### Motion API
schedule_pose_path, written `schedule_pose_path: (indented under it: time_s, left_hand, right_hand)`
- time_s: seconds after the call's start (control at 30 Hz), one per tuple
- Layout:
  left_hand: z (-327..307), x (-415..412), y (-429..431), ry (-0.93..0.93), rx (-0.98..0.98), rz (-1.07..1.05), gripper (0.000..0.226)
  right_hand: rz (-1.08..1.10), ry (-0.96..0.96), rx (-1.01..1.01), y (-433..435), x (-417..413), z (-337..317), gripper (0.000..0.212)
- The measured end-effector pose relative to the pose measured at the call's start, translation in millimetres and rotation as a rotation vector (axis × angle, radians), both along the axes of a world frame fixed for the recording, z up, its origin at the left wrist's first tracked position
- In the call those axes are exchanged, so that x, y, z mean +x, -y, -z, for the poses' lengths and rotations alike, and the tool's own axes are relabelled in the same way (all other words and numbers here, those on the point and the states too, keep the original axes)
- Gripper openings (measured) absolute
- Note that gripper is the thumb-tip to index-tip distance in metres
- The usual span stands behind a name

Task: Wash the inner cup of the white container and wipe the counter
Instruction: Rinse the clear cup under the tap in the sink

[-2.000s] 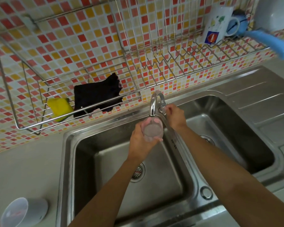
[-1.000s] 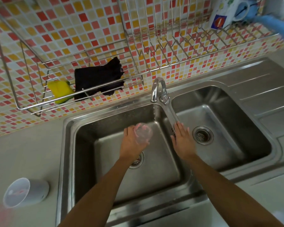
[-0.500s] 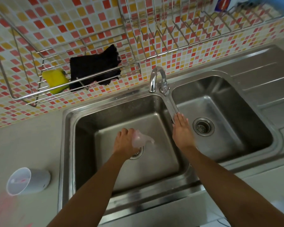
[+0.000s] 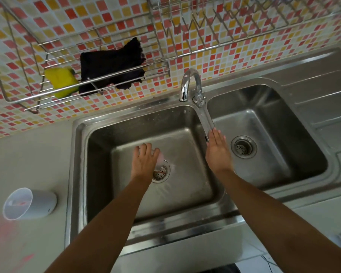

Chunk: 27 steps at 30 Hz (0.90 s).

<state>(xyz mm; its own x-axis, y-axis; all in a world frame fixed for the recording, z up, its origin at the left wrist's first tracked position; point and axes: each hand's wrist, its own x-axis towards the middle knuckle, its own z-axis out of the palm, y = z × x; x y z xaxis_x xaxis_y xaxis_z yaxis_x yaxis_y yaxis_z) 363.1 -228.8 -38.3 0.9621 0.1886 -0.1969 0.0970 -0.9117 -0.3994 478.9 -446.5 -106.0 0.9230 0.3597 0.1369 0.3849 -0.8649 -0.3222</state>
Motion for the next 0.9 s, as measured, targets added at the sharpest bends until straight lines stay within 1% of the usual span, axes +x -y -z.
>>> schedule_pose_path:
  time_s: [0.1, 0.23, 0.33, 0.47, 0.57, 0.63, 0.67, 0.7, 0.73, 0.8, 0.9]
  left_hand:
    - [-2, -4, 0, 0.035, 0.028, 0.029, 0.065]
    - [-3, -12, -3, 0.098, 0.0, 0.013, 0.073]
    - [-4, -24, -6, 0.137, -0.047, -0.044, 0.075]
    - [-7, -46, -20, 0.219, -0.109, -0.18, 0.078]
    - [-13, -63, -33, 0.346, -0.192, -0.272, 0.083]
    - [-17, -75, -43, 0.365, -0.244, -0.314, 0.078]
    - [-19, -80, -47, 0.368, -0.276, -0.339, 0.075]
    - [-21, -86, -51, 0.383, -0.312, -0.367, 0.072]
    - [-24, -91, -54, 0.415, -0.346, -0.396, 0.07]
    - [-32, -100, -61, 0.498, -0.407, -0.428, 0.067]
    - [-45, -111, -73, 0.619, -0.415, -0.343, 0.072]
  right_hand:
    - [0.011, 0.004, 0.006, 0, 0, 1, 0.051]
    - [0.004, -0.013, -0.004, 0, 0, 1, 0.052]
    - [0.011, -0.031, 0.013, 1, 0, -1, 0.05]
    - [-0.023, -0.051, 0.005, 3, 0, -2, 0.05]
    - [-0.024, -0.043, -0.145, 4, -2, -8, 0.052]
    - [-0.025, -0.028, -0.271, -3, -9, -16, 0.055]
    - [-0.044, -0.035, -0.287, -9, -16, -22, 0.054]
    - [-0.069, -0.051, -0.253, -18, -24, -29, 0.053]
    - [-0.094, -0.068, -0.177, -29, -33, -38, 0.05]
    - [-0.148, -0.054, 0.052, -57, -55, -66, 0.041]
    - [-0.254, 0.135, 0.351, -104, -93, -136, 0.019]
